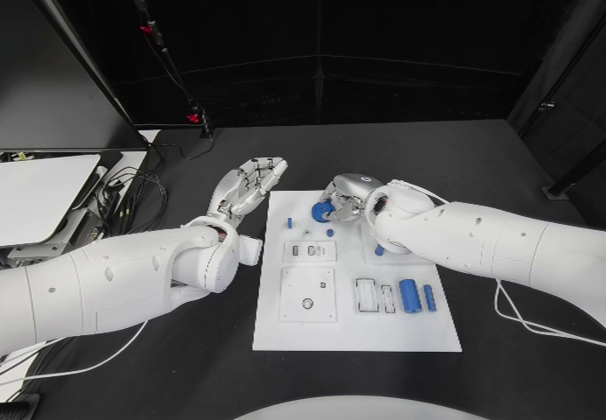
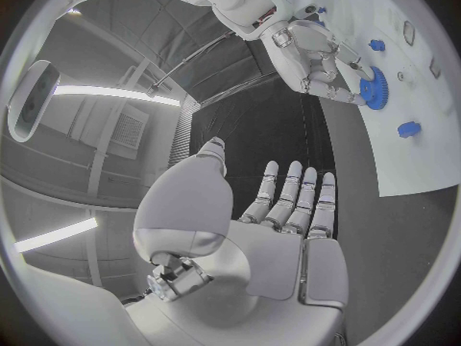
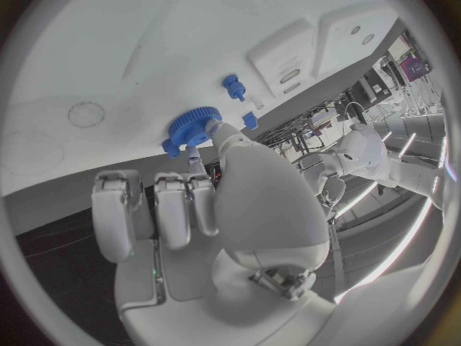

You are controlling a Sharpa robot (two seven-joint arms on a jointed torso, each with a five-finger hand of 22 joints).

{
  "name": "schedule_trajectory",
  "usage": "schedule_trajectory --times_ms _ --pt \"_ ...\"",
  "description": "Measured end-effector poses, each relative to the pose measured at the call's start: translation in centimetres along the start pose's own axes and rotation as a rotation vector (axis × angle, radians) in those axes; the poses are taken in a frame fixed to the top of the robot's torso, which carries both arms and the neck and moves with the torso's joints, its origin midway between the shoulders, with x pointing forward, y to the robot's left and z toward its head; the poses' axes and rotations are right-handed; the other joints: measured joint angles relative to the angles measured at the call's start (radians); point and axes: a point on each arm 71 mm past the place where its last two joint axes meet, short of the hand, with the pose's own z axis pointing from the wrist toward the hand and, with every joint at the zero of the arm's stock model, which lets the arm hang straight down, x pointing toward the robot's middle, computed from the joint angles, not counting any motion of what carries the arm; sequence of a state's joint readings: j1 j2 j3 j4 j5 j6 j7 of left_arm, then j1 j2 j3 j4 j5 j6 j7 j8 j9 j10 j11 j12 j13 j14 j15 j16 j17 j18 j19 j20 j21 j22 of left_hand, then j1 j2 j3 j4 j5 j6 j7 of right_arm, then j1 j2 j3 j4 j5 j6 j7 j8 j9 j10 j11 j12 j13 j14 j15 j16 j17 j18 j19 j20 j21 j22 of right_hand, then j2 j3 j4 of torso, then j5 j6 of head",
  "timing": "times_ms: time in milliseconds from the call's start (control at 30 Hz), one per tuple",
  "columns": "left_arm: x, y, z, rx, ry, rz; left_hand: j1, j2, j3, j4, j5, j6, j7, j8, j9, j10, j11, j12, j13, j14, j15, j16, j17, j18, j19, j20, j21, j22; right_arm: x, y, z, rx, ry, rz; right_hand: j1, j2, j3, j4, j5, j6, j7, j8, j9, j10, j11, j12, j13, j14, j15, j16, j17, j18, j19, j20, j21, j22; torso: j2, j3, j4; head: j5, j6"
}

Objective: Assemble the parts on the task board

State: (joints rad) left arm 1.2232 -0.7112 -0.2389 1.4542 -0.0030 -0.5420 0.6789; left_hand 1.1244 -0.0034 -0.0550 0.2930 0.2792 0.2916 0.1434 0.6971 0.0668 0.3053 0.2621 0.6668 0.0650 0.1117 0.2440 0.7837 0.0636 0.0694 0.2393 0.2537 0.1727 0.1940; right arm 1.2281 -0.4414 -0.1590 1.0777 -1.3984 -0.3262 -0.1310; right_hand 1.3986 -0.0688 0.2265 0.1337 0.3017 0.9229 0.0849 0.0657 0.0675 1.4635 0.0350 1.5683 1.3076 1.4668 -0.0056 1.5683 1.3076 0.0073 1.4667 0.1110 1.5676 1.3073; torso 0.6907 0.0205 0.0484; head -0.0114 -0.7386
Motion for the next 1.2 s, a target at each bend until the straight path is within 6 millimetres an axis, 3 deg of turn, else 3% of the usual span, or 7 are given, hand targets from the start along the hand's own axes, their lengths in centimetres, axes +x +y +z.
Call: schedule_trajectory --times_ms 233,633,767,900,1033,1133,1200 --pt "0.0 0.0 0.0 0.000 0.000 0.000 0.000 0.000 0.000 0.000 0.001 0.000 0.000 0.000 0.000 0.000 0.000 0.000 0.000 0.000 0.000 0.000 0.000 0.000 0.000 0.000 0.001 0.000 0.0 0.1 0.0 -0.008 0.009 0.000 0.011 0.010 0.016 -0.016 0.029 -0.043 -0.010 0.000 -0.002 0.001 -0.012 0.000 0.000 0.000 -0.007 0.000 0.000 0.000 -0.003 -0.005 0.000 0.000 0.000 -0.0002 -0.0003 0.000 -0.001" --pt "-0.1 0.0 0.0 0.000 -0.002 0.001 0.004 0.004 0.000 0.000 0.001 0.000 0.000 0.000 0.000 0.000 0.000 0.000 0.000 0.000 0.000 0.000 0.000 0.000 0.000 0.000 0.001 0.000 0.2 0.3 0.0 -0.025 0.019 -0.001 0.022 0.012 0.022 -0.028 0.019 -0.122 -0.027 0.000 -0.004 0.003 -0.028 0.000 0.000 0.000 -0.022 0.000 0.000 0.000 -0.001 -0.008 0.000 0.000 0.000 0.0002 -0.0002 -0.001 -0.003" --pt "0.0 0.0 0.1 0.000 -0.001 0.002 0.005 0.005 0.000 0.000 0.001 0.000 0.000 0.000 0.000 0.000 0.000 0.000 0.000 0.000 0.000 0.000 0.000 0.000 0.000 0.000 0.001 0.000 0.2 0.4 -0.1 -0.032 0.019 0.003 0.013 0.004 0.017 -0.034 0.008 -0.196 -0.034 -0.004 -0.009 0.003 -0.035 0.000 0.000 0.000 -0.029 0.000 0.000 0.000 0.000 -0.015 0.000 0.000 0.000 0.0003 0.0003 -0.002 -0.003" --pt "0.0 0.0 0.1 0.000 -0.002 0.002 0.005 0.005 0.000 0.000 0.001 0.000 0.000 0.000 0.000 0.000 0.000 0.000 0.000 0.000 0.000 0.000 0.000 0.000 0.000 0.000 0.001 0.000 0.2 0.3 -0.5 -0.041 0.013 0.018 -0.004 -0.013 -0.001 -0.039 -0.007 -0.320 -0.052 -0.012 -0.015 0.002 -0.044 0.000 0.000 -0.002 -0.039 0.000 0.000 0.000 -0.001 -0.027 0.000 0.000 0.000 0.0004 0.0005 -0.001 -0.003" --pt "-0.1 0.1 0.1 0.000 -0.003 0.003 0.005 0.005 0.000 0.000 0.001 0.000 0.000 0.000 0.000 0.000 0.000 0.000 0.000 0.000 0.000 0.000 0.000 0.000 0.000 0.000 0.001 0.001 0.0 -0.2 -1.0 -0.047 -0.009 0.058 -0.031 -0.036 -0.038 -0.020 -0.041 -0.446 -0.069 -0.020 -0.022 0.003 -0.053 0.000 0.000 -0.002 -0.048 0.000 0.000 0.000 -0.003 -0.039 0.000 0.000 0.000 0.0003 0.0005 0.000 -0.005" --pt "-0.1 0.1 0.2 0.000 -0.004 0.004 0.005 0.005 0.000 0.000 0.001 0.000 0.000 0.000 0.000 0.000 0.000 0.000 0.000 0.000 0.000 0.000 0.000 0.000 0.000 0.000 0.001 0.001 -0.4 -0.5 -1.6 -0.062 -0.046 0.123 -0.046 -0.040 -0.063 -0.001 -0.056 -0.458 -0.068 -0.020 -0.022 0.003 -0.060 0.000 0.000 0.002 -0.052 0.000 0.000 0.000 0.000 -0.043 0.000 0.000 0.000 0.0002 0.0005 0.000 -0.005" --pt "-0.1 0.1 0.2 0.000 -0.003 0.004 0.005 0.005 0.000 0.000 0.001 0.000 0.000 0.000 0.000 0.000 0.000 0.000 0.000 0.000 0.000 0.000 0.000 0.000 0.000 0.000 0.001 0.001 -0.7 -0.8 -2.2 -0.074 -0.074 0.175 -0.053 -0.040 -0.076 0.012 -0.062 -0.427 -0.056 -0.019 -0.019 0.003 -0.060 0.000 0.000 -0.002 -0.056 0.000 0.000 0.000 -0.001 -0.049 0.000 0.000 0.000 0.0002 0.0005 0.000 -0.004"
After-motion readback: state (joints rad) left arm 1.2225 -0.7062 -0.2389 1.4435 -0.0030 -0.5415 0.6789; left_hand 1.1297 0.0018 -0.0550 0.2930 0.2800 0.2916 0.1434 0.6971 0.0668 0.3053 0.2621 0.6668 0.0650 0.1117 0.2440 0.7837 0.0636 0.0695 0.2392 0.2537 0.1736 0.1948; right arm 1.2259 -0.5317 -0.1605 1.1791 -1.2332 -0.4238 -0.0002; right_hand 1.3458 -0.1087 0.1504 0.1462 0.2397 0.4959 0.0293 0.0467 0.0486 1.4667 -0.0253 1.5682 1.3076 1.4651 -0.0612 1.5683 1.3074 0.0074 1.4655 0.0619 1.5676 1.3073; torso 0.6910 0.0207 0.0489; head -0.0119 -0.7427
